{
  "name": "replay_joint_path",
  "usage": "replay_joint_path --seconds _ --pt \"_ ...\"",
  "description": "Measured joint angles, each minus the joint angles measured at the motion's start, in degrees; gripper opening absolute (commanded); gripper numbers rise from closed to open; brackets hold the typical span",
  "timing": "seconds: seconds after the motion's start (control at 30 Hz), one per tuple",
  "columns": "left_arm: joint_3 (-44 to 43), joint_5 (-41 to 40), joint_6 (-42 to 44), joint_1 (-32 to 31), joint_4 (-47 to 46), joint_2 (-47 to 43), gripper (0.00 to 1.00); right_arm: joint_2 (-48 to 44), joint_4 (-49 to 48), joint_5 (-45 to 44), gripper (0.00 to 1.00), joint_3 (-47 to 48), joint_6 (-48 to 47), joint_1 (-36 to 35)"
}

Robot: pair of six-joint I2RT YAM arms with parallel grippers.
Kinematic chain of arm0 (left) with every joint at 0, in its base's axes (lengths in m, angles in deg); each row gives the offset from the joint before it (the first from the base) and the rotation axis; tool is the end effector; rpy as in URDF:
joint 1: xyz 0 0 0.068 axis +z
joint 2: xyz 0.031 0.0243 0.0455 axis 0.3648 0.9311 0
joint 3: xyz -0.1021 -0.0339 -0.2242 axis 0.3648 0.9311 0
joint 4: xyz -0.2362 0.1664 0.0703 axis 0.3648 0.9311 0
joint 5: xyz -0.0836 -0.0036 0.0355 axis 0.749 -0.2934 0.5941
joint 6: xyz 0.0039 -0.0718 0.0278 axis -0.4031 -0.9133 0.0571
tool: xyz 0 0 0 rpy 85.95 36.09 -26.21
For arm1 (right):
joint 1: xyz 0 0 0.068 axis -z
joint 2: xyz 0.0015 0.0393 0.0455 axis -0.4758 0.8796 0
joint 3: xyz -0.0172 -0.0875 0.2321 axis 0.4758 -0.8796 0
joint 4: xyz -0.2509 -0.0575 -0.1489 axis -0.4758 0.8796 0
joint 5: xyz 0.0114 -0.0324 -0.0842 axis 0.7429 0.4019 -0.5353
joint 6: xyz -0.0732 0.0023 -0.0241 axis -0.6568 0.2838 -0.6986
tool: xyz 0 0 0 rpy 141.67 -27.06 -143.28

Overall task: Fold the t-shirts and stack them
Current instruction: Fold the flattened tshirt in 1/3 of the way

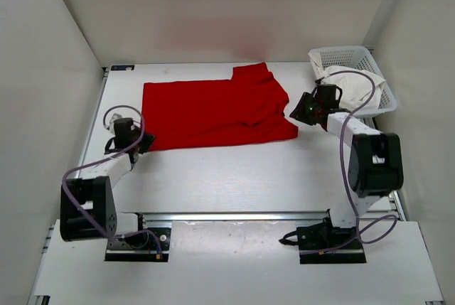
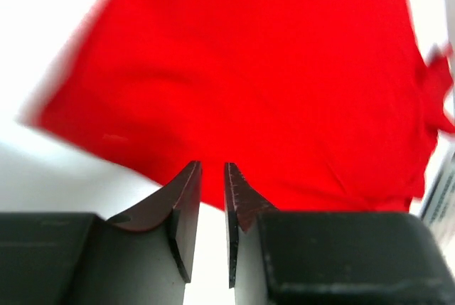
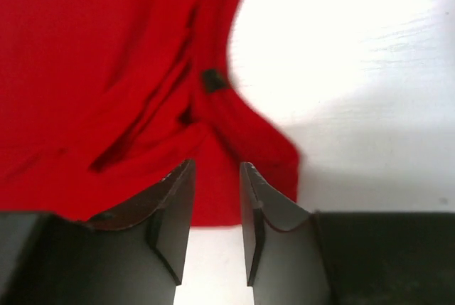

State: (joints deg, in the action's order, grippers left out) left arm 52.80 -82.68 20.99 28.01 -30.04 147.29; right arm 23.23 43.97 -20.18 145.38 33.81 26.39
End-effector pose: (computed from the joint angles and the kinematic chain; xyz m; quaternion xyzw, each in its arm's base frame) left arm 0.3072 0.0319 0.0882 -0.4377 0.8078 -0.1750 0.3538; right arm 0.4153 0.0305 0.1225 0.1344 0.9056 0.1992 0.3496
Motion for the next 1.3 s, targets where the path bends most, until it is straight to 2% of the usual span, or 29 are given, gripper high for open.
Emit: replay_joint_path --seconds 0.07,0.17,0.27,0.37,0.5,0.63,0.8,1.0,1.13,1.3 --pt "-1.6 -2.2 0.8 -5.2 0.8 -1.8 0.31 -4.7 -0.1 -1.6 0.22 -2.1 0.0 -1.2" --pt "-7.6 -4.5 2.2 -14.6 1.0 1.2 0.3 -8.2 -1.5 -2.1 0.01 -3.8 0.1 -3.6" --pt "-14.7 -5.2 3.3 -21.1 0.7 9.0 0.26 -4.7 -1.5 -1.6 0.0 -3.1 0.2 -5.4" --pt "-19.8 -4.8 4.2 -23.8 0.4 17.4 0.26 1.0 -0.3 -1.5 0.0 -2.4 0.1 -5.6" --pt "-19.5 -4.2 4.3 -22.5 1.1 22.4 0.27 4.5 1.5 -1.7 0.0 -2.4 0.6 -4.9" --pt "-15.1 -0.8 3.4 -18.3 -2.4 21.9 0.28 3.1 -0.6 -1.6 0.0 -5.4 2.1 -3.5" --pt "-6.6 1.8 2.1 -14.9 -5.9 15.7 0.28 -5.1 -5.7 -0.2 0.0 -17.4 5.1 -1.6" --pt "2.6 2.2 2.4 -16.6 -4.5 5.7 0.3 -17.7 -8.4 0.9 0.0 -30.9 7.4 -2.4" --pt "8.5 2.8 2.8 -17.4 -2.8 -1.9 0.33 -26.4 -3.0 1.0 0.0 -35.7 7.1 -2.5" --pt "8.9 2.6 4.3 -18.0 2.8 -7.5 0.37 -31.1 6.8 -0.8 0.11 -32.7 6.0 -6.3"
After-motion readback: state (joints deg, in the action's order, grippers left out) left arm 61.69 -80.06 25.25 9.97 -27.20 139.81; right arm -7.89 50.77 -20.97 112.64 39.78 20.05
